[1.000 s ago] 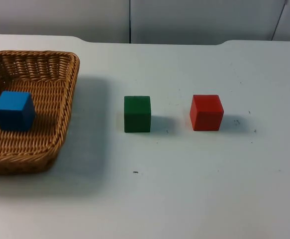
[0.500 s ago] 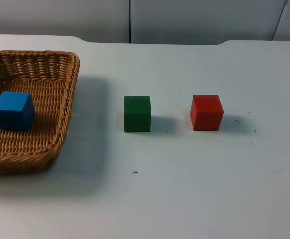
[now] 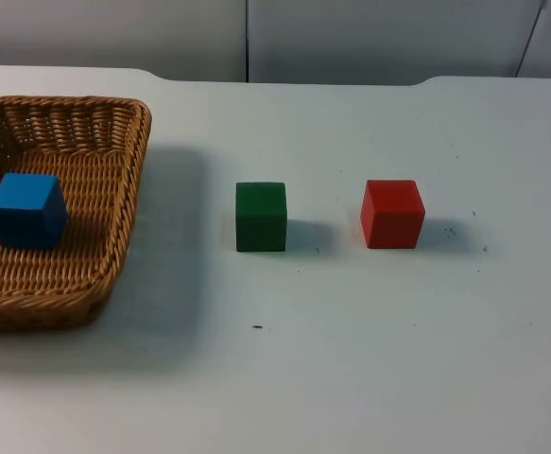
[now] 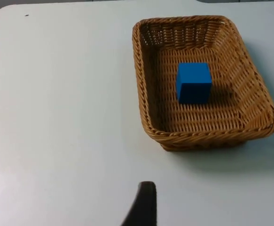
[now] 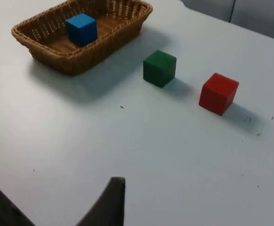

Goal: Pick up the basket with the left hand and place the blue cube into the basket with the right hand.

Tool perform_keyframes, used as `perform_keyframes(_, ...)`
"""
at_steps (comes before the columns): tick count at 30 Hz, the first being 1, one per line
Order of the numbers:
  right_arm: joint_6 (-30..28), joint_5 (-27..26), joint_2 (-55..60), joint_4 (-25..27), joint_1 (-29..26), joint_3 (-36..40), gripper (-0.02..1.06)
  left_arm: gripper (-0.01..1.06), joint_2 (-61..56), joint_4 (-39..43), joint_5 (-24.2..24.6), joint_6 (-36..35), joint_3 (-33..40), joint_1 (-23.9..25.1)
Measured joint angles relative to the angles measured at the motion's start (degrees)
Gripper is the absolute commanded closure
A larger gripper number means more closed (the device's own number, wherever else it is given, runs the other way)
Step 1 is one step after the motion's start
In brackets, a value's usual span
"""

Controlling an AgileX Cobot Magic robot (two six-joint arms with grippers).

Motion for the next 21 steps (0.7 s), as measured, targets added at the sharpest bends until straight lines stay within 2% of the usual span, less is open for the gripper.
perform_keyframes(6, 0.23, 0.14, 0.0, -0.86, 0.0, 0.12, 0.0, 0.29, 0.0, 1.8, -0.23, -1.72, 0.0, 0.0)
perform_keyframes(13, 0.23, 0.14, 0.0, -0.86, 0.0, 0.12, 0.0, 0.29, 0.0, 2.51, -3.38, -1.72, 1.78, 0.0)
perform_keyframes(21, 0.23, 0.14, 0.0, -0.86, 0.0, 0.12, 0.0, 0.29, 0.0, 2.51, -3.74, -1.72, 1.88, 0.0)
